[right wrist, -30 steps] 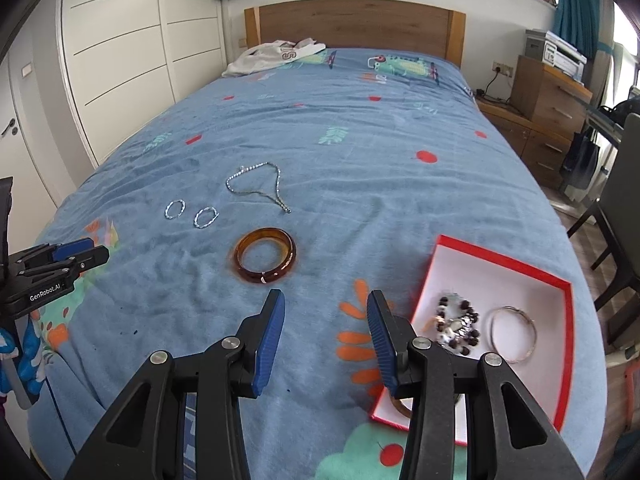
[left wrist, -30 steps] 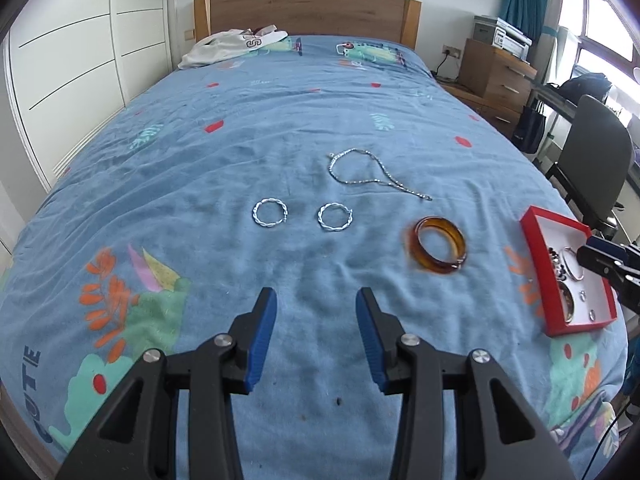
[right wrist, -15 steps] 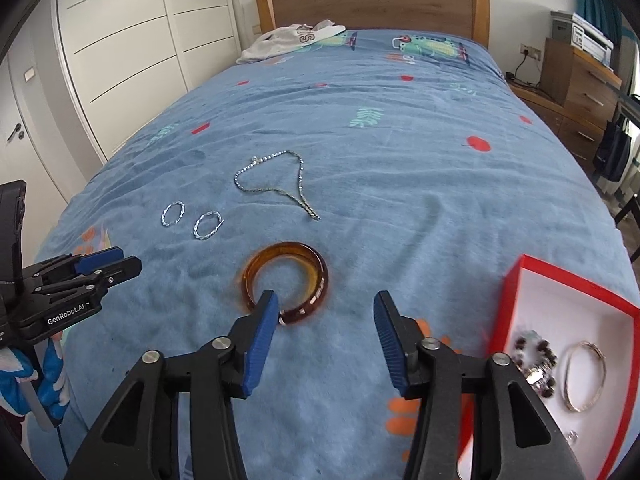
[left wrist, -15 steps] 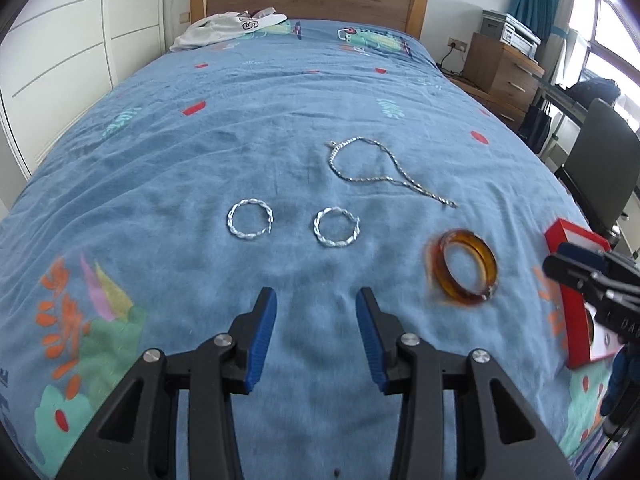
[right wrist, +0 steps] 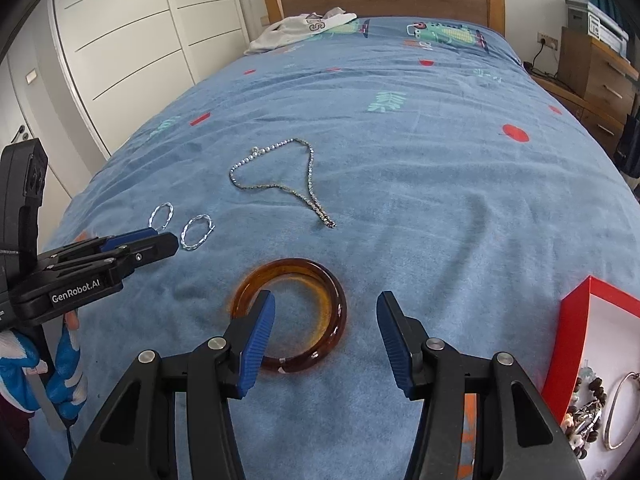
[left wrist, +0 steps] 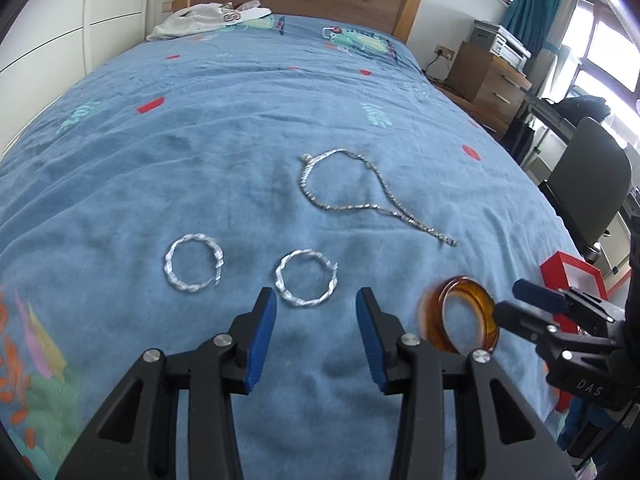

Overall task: Organize jewelry
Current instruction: 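Withdraw both tools from the box toward the amber bangle and hoop earrings, then grasp a twisted silver hoop with the left tool while the right tool grasps the amber bangle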

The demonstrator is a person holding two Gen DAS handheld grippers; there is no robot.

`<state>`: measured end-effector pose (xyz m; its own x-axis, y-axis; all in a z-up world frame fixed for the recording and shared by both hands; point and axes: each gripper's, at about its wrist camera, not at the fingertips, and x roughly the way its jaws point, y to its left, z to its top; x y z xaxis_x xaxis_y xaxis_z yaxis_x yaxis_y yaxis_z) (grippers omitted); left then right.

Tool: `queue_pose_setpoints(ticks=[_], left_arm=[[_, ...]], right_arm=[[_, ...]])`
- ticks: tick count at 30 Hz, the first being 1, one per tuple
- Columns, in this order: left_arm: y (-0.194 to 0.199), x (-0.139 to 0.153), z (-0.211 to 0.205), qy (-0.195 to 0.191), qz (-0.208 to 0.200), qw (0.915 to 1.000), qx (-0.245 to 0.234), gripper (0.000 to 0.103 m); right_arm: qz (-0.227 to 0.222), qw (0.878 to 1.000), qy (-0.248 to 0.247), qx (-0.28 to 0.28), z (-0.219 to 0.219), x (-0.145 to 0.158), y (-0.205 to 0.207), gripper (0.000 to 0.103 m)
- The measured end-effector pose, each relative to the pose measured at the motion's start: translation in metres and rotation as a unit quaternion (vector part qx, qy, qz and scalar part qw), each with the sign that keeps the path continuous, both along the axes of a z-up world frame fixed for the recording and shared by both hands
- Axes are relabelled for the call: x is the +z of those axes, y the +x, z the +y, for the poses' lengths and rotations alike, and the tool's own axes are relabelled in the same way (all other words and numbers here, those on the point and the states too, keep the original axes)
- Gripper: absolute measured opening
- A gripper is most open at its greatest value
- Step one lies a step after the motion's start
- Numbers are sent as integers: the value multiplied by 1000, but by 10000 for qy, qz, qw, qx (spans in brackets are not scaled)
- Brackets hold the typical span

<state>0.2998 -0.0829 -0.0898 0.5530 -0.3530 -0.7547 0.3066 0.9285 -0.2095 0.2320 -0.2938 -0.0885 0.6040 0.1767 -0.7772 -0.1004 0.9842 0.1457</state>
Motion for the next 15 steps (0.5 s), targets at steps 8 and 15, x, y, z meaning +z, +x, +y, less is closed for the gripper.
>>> queue_pose_setpoints(ticks=[8, 15], left_arm=[[14, -11, -22, 112, 58, 9995, -301, 39], [27, -30, -28, 232, 215, 9990, -319, 38]], right_arm=[[93, 9999, 89, -38, -7, -11, 7, 52], [239, 9997, 102, -44, -6, -24, 15, 52]])
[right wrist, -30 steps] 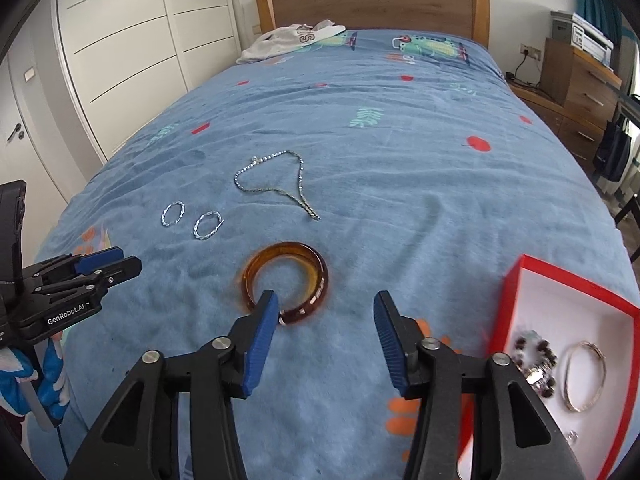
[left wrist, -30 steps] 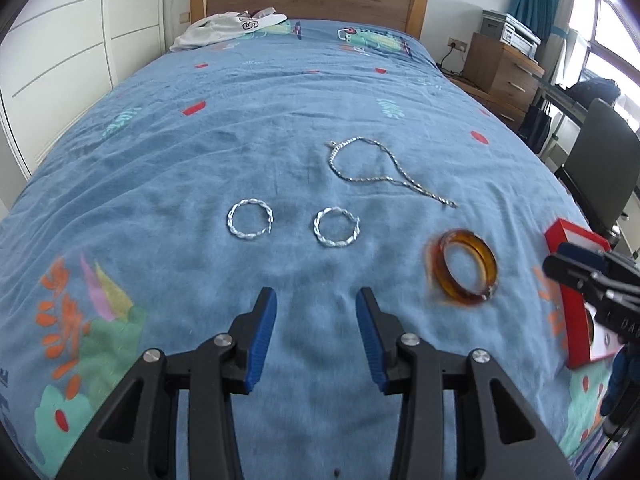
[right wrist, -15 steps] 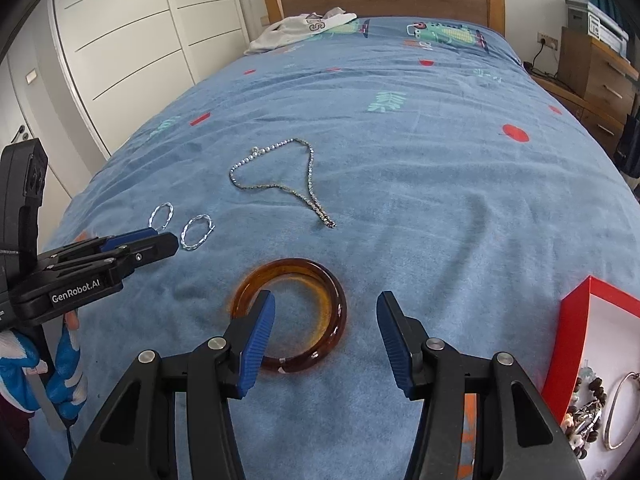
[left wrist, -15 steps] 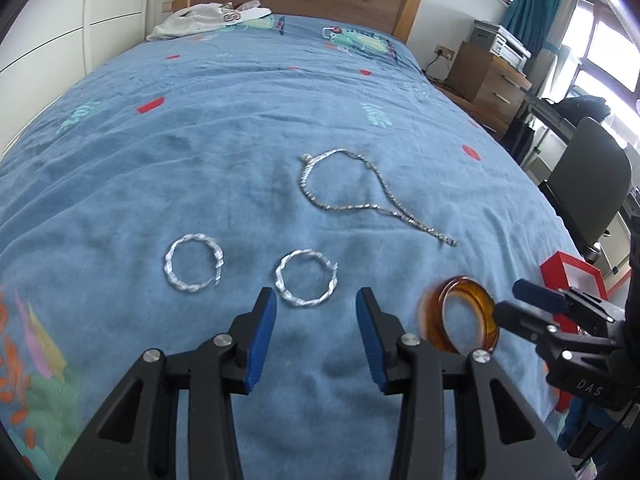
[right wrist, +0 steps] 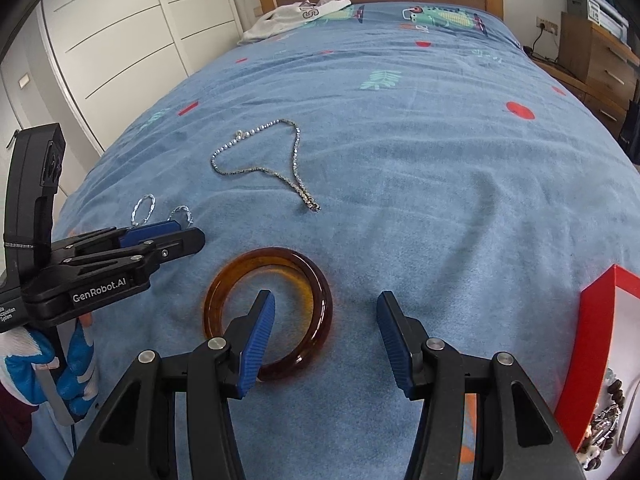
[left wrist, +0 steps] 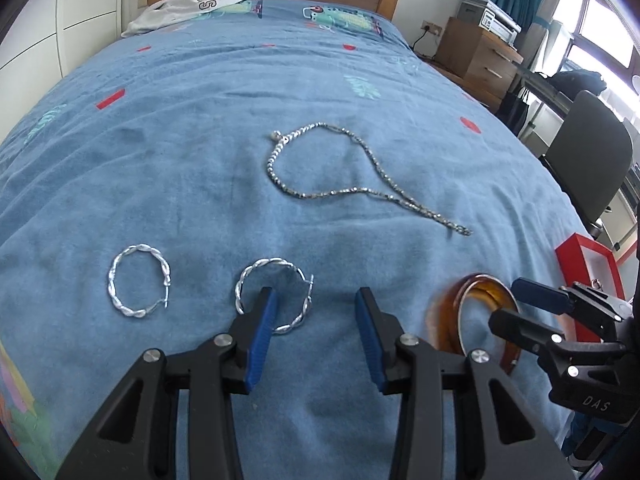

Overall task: Organize jewelry
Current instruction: 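Grasp a twisted silver hoop with the left tool while the right tool grasps the amber bangle, then carry the hoop and amber bangle with both tools into the red box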

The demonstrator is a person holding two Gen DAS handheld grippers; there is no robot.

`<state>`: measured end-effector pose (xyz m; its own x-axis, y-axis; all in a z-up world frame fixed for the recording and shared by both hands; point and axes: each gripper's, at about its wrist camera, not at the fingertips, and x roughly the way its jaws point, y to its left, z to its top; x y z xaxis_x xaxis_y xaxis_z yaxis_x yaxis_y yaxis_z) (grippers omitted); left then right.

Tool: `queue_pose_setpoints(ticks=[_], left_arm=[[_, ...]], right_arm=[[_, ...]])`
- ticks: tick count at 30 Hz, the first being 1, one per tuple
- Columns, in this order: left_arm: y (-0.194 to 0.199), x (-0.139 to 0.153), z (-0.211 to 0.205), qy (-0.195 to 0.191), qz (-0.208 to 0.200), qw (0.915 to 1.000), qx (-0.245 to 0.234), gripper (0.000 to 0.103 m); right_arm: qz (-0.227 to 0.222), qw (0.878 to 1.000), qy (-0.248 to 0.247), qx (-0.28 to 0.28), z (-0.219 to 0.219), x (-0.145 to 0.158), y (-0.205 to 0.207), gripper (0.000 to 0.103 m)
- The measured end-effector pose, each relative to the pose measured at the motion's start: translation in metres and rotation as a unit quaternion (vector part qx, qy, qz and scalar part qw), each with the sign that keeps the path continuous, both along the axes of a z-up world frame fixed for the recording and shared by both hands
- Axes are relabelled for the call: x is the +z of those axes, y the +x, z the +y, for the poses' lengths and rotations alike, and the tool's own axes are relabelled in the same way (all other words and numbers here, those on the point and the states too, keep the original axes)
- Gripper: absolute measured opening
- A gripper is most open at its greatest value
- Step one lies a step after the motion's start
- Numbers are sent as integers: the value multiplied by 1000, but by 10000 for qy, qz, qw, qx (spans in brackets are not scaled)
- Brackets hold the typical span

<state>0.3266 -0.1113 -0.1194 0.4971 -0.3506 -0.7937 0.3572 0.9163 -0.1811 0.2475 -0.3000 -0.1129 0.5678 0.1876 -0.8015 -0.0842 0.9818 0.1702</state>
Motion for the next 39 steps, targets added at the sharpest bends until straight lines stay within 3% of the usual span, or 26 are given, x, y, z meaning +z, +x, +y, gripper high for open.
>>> queue_pose_setpoints(ticks=[3, 7, 10, 11, 12, 21, 31, 39], left_arm=[[5, -6, 0, -48, 50, 10000, 22, 35], [7, -8, -2, 23, 12, 10000, 25, 15], [6, -7, -4, 61, -9, 10000, -10, 5], [5, -6, -5, 63, -23, 10000, -12, 4], [5, -5, -5, 65, -39, 10000, -10, 4], [-13, 17, 1, 22, -272, 9996, 24, 3], [-47, 49, 8, 16, -411, 9992, -7, 3], [-93, 81, -20, -41, -540, 9977, -408, 3]], right_arm=[[43, 10000, 11, -21, 1, -6, 3, 52], [31, 10000, -77, -24, 6, -12, 6, 50], [-27, 9999, -159, -28, 10, -13, 9, 33], [-53, 9999, -158, -39, 10, -12, 9, 14], [-65, 9999, -142, -52, 9, -11, 10, 13], [-370, 9993, -85, -15, 17, 6, -9, 12], [-723, 9973, -48, -98, 19, 49, -39, 12], [-890, 9954, -179, -308, -6, 80, -81, 12]])
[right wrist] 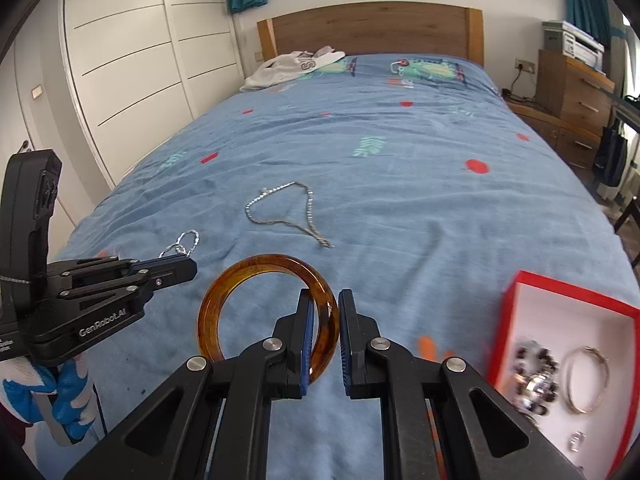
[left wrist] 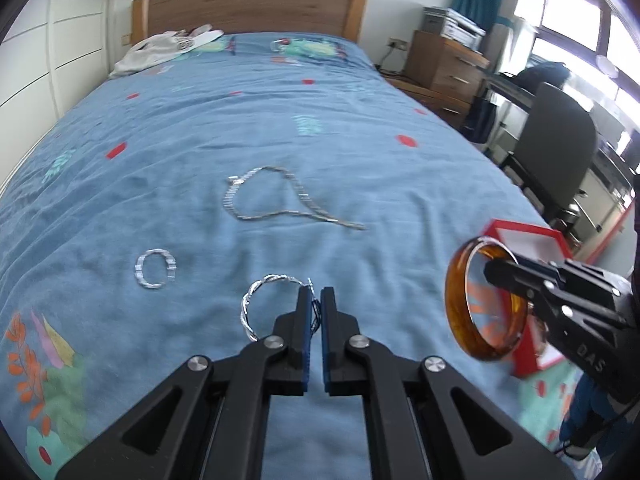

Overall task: Organize jewelry
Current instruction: 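Carry the hoop and amber bangle with both tools into the red box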

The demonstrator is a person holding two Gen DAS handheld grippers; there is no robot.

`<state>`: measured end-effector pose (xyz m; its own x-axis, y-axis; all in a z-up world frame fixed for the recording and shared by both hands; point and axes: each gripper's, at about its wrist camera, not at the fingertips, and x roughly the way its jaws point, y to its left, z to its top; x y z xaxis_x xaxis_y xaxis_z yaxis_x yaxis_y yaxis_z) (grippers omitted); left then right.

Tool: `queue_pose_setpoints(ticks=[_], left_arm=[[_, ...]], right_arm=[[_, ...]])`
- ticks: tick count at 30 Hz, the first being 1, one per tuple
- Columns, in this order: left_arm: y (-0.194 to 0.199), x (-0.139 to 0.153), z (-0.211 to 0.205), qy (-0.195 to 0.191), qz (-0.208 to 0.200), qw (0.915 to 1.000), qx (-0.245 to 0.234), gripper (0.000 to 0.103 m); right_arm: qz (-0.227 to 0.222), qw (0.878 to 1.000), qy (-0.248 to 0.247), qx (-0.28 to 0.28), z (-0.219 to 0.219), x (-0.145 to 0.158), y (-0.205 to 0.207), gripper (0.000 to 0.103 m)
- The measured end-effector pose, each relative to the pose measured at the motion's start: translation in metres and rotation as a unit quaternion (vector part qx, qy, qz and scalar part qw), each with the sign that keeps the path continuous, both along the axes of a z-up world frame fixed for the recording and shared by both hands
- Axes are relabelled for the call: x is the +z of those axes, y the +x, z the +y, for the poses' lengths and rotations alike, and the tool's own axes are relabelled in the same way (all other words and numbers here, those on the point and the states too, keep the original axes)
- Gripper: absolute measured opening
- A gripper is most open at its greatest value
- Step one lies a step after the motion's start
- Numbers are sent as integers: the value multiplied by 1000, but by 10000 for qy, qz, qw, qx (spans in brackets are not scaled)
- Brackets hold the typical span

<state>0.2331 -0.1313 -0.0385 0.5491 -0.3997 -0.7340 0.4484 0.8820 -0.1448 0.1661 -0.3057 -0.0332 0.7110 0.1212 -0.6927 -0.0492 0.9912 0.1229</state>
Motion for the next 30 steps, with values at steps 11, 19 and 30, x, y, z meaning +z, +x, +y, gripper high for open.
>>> queue_pose_setpoints(ticks=[11, 19, 30], left_arm=[[-57, 16, -118, -317, 147, 9949, -942, 3], [-97, 4, -204, -303, 338, 9838, -1734, 4], [-115, -31, -250, 25, 558, 9773, -2043, 4]], right_arm=[[213, 9945, -413, -941, -125, 6, -78, 12], [648, 9860, -517, -1446, -193, -24, -113, 12], [937, 9849, -644, -1309, -204, -54, -112, 12]])
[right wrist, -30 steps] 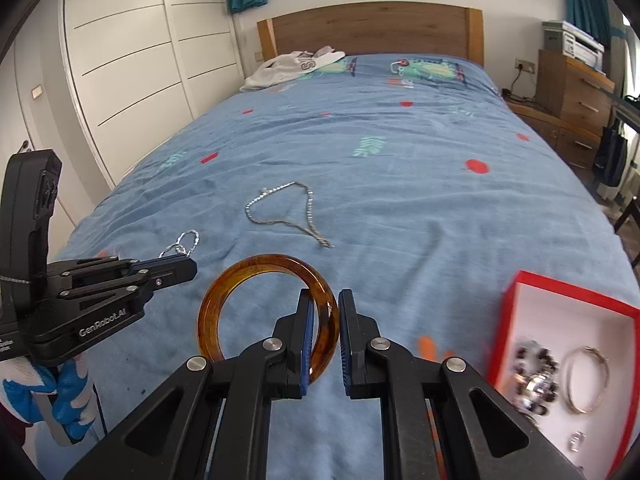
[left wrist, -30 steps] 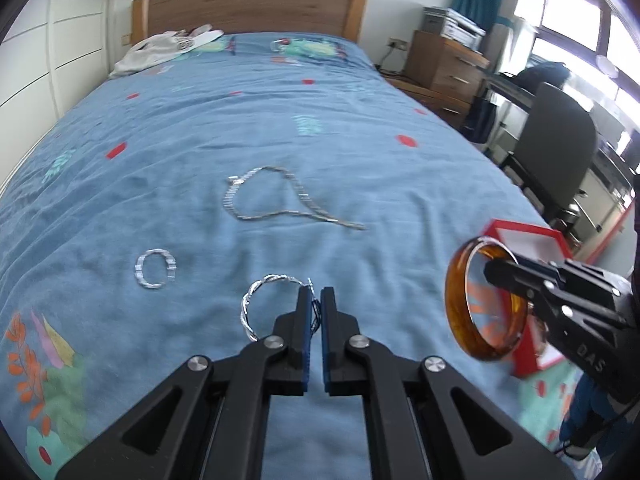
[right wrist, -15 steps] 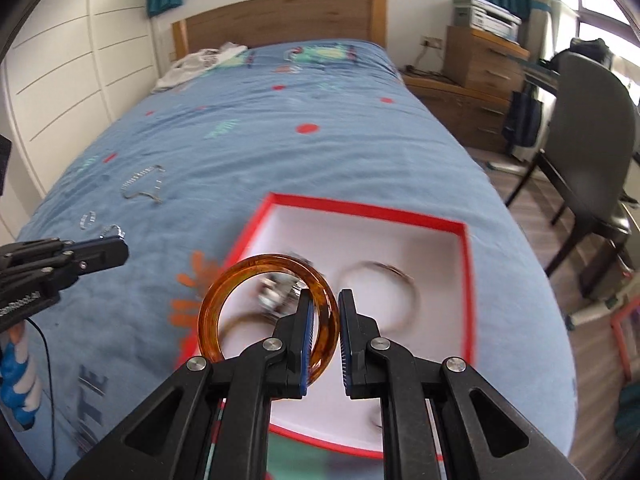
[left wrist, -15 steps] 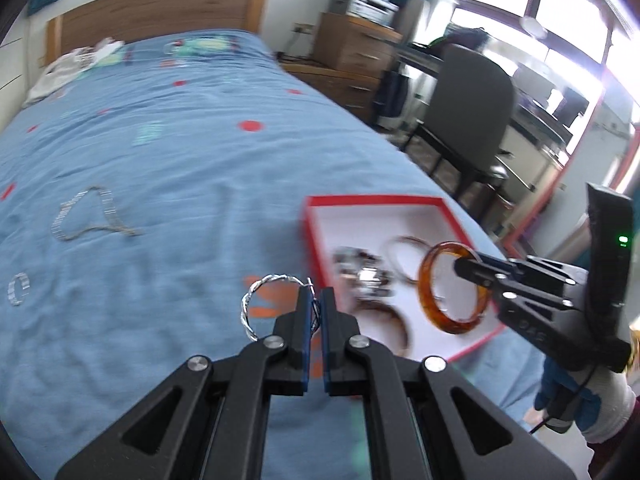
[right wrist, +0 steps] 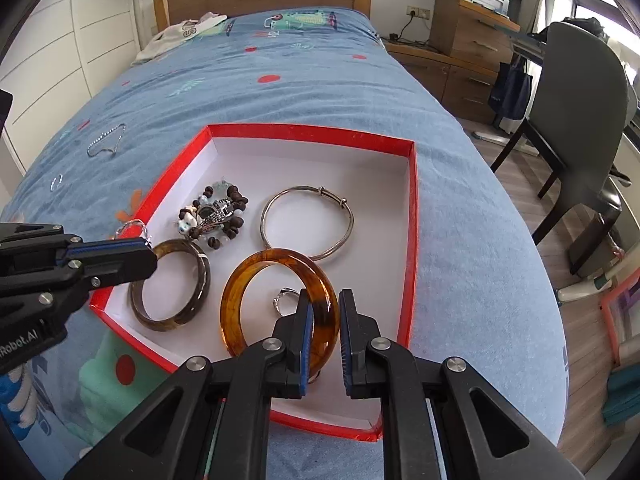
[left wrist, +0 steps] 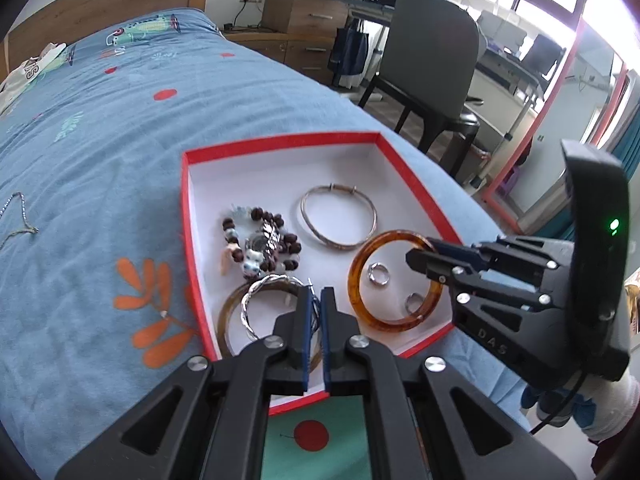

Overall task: Organize jewelry
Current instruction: 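Carry the hoop and amber bangle with both tools into the red box, then open both tools to release the hoop and amber bangle in the box, then withdraw both tools toward the second hoop and the silver chain necklace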

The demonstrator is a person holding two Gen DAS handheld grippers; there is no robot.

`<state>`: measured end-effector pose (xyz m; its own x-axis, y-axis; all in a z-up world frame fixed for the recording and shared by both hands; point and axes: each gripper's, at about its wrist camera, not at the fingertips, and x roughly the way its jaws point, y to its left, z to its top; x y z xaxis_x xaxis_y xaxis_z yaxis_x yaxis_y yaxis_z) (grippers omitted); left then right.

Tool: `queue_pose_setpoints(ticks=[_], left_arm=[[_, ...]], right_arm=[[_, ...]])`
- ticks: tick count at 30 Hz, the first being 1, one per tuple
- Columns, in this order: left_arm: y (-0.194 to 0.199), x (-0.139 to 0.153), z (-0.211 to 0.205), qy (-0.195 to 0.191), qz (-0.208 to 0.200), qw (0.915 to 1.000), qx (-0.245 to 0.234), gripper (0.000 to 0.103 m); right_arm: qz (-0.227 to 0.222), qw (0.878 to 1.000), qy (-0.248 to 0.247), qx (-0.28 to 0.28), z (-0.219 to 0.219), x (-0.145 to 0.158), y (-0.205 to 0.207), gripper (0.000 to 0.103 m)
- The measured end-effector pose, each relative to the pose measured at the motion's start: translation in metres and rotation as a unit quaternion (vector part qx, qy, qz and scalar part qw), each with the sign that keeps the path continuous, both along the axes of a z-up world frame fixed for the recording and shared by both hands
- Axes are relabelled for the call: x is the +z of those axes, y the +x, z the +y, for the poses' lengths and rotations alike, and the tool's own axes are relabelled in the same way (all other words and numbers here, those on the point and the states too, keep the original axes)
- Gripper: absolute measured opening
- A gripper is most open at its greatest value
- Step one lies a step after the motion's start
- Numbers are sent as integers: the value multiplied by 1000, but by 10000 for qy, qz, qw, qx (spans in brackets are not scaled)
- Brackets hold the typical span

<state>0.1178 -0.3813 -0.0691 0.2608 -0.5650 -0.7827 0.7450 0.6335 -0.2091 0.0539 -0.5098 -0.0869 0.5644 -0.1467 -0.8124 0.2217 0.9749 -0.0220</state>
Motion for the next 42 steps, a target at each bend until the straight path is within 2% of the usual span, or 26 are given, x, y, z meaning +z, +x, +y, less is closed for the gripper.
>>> queue_pose_setpoints(ticks=[16, 29, 36, 39, 42], left_arm=[[6, -36, -4, 260, 204, 9994, 25, 4], [6, -41, -9, 319, 256, 9991, 53, 5], [6, -40, -8, 347, 275, 9990, 78, 6], [5, -38, -7, 352, 259, 9990, 90, 9], [4, -34, -5, 330, 234, 9991, 118, 20]], right_arm=[[282, 9992, -233, 186, -1, -16, 7, 10], [301, 9989, -270, 242, 0, -14, 6, 10], [235, 9992, -241, 198, -1, -9, 3, 17], [194, 9995, -228, 141, -3, -6, 1, 21], [150, 9996, -199, 104, -4, -3, -1, 22]])
